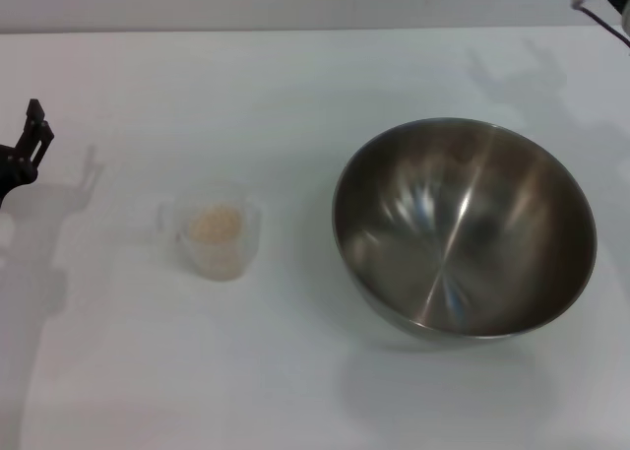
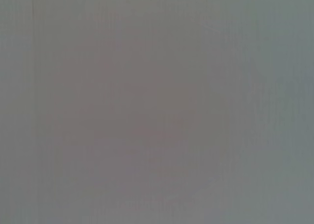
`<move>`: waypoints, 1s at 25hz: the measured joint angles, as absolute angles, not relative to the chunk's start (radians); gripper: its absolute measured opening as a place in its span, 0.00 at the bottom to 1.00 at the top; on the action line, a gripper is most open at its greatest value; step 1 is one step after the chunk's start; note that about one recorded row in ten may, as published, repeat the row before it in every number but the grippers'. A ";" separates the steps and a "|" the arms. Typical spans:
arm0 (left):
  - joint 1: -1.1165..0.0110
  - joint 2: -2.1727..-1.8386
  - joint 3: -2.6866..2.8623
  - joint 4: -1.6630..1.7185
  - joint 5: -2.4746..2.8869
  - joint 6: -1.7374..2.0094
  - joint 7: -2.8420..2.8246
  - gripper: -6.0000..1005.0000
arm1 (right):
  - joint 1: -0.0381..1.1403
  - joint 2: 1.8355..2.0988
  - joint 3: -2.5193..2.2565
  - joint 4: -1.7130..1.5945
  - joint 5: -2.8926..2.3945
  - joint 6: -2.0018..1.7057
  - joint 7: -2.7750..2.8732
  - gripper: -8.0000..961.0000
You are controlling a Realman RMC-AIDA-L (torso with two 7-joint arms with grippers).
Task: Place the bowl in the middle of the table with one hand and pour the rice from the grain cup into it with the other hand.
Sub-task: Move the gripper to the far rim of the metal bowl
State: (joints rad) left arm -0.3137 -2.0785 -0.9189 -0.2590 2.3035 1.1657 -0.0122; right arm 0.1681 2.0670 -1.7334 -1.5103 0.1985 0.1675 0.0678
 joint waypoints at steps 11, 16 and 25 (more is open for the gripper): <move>-0.332 -2.079 -0.920 -0.260 2.302 1.155 -0.012 0.86 | 0.342 2.071 -1.447 -1.721 0.546 1.085 -0.215 0.87; -0.342 -2.079 -0.921 -0.260 2.302 1.143 -0.012 0.86 | 0.351 2.070 -1.257 -1.787 0.618 1.319 -0.298 0.87; -0.341 -2.079 -0.919 -0.266 2.302 1.138 -0.012 0.86 | 0.358 2.073 -1.186 -1.715 0.628 1.442 -0.382 0.87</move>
State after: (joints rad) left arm -0.3408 -2.0785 -0.9189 -0.2658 2.3025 1.1381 -0.0122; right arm 0.3581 2.0731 -1.1858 -1.7149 0.6284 1.4415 -0.3822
